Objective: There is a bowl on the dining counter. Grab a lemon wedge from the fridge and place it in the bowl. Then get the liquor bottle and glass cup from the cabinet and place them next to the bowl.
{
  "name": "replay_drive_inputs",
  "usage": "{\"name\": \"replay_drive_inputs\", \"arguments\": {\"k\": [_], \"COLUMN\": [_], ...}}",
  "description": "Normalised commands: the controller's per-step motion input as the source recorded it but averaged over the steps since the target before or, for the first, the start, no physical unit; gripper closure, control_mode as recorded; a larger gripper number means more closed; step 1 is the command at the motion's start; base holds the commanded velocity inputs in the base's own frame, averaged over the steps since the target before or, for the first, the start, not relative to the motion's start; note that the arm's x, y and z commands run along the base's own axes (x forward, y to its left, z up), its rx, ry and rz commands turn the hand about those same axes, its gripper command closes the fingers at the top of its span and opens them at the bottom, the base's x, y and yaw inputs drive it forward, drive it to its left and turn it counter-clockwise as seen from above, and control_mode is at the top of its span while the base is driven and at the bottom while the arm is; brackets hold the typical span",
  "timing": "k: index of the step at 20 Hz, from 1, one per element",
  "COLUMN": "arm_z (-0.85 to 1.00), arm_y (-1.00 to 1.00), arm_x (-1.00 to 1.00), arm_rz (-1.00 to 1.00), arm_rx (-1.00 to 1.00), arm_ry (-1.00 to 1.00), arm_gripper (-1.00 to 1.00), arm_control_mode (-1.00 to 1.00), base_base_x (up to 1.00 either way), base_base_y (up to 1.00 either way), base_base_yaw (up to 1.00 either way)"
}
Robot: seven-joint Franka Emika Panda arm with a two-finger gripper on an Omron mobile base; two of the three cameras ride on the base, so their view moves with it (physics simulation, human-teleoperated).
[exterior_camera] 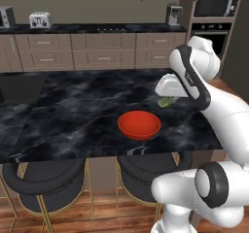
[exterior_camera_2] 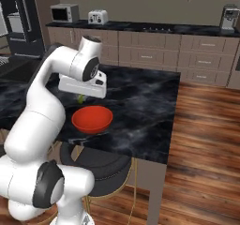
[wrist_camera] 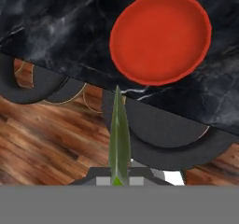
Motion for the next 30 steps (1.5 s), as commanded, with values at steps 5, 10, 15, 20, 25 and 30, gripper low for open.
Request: {"name": "replay_drive_inputs", "arguments": {"k": [5,10,15,20,25,30], "arm_z": [-0.45,-0.40,-0.33,-0.45,-0.52,-0.48], "arm_y": [0.03,0.06,0.08,0.09,0.07,0.05], "arm_x": [0.48,0.40,0.57,0.53,0.48,0.41], "arm_rz": [0.15,0.09,0.08,0.08,0.07,0.05], "arm_rx": [-0.05,-0.04,-0.02,-0.02,-0.02,-0.02], "arm_ry": [0.00,0.00,0.00,0.00,0.00,0.00], "arm_gripper": [1.00,1.00,1.00,1.00,1.00,1.00], "arm_control_mode": [-1.00,-1.00,-1.00,-1.00,-1.00,-1.00], "base_base_x": [0.00,0.00,0.00,0.00,0.00,0.00], "base_base_y": [0.00,0.00,0.00,0.00,0.00,0.00], "base_base_yaw": [0.00,0.00,0.00,0.00,0.00,0.00]}}
